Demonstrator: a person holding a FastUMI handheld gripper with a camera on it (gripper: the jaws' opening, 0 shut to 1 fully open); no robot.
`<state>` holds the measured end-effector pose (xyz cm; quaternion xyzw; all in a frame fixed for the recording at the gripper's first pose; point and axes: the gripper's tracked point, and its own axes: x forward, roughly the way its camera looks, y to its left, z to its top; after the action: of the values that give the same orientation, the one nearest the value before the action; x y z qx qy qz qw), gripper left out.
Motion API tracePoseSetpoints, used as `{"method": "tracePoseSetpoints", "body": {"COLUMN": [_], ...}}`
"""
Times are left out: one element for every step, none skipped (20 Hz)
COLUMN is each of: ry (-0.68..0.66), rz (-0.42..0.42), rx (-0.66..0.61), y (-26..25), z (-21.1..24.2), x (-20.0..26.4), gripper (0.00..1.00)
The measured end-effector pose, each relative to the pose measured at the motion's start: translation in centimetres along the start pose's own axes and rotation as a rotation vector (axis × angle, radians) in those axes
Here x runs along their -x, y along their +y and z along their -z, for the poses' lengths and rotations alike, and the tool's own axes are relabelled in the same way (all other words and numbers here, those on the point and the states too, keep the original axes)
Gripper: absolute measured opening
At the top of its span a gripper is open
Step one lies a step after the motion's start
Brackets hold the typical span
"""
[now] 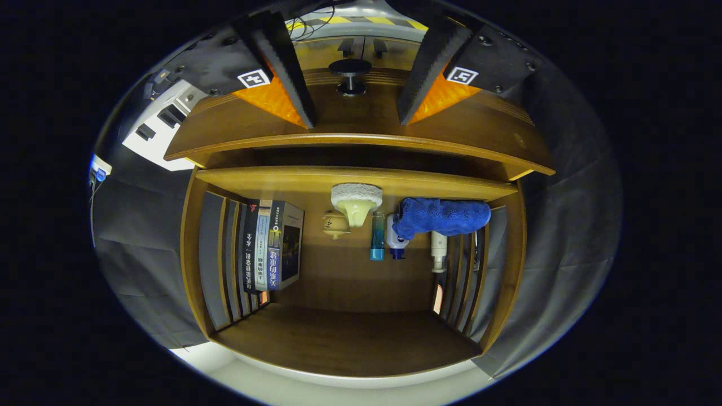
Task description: Pull open the drawer, take out the items inside it, and place them on the countertop above the cabinet.
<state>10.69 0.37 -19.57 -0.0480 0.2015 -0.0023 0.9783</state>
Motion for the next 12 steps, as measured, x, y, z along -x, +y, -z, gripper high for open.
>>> {"method": "tracePoseSetpoints", "body": {"ry": [0.001, 0.001, 0.002, 0.002, 0.003, 0.004, 0.006, 0.008, 0.009, 0.01, 0.011, 0.01], "rz": [-0.001, -0.002, -0.001, 0.0, 0.0, 0.0, 0.0, 0.0, 0.001, 0.001, 0.001, 0.0], "rx": [-0.004, -0.006, -0.004, 0.0, 0.0, -0.003, -0.006, -0.006, -0.007, -0.007, -0.008, -0.009], "y": [0.0, 0.0, 0.0, 0.0, -0.1, 0.0, 0.2, 0.2, 0.0, 0.0, 0.0, 0.0], "z": [-0.1, -0.2, -0.3, -0.4, -0.5, -0.7, -1.0, -1.1, -1.1, -1.1, -1.2, -1.2], "x": [-0.5, -1.0, -1.5, -2.0, -2.4, -2.9, -3.0, -3.3, -3.7, -4.1, -4.4, -4.8], "gripper": [0.98, 0.98, 0.98, 0.98, 0.98, 0.98, 0.98, 0.98, 0.98, 0.98, 0.98, 0.98]}}
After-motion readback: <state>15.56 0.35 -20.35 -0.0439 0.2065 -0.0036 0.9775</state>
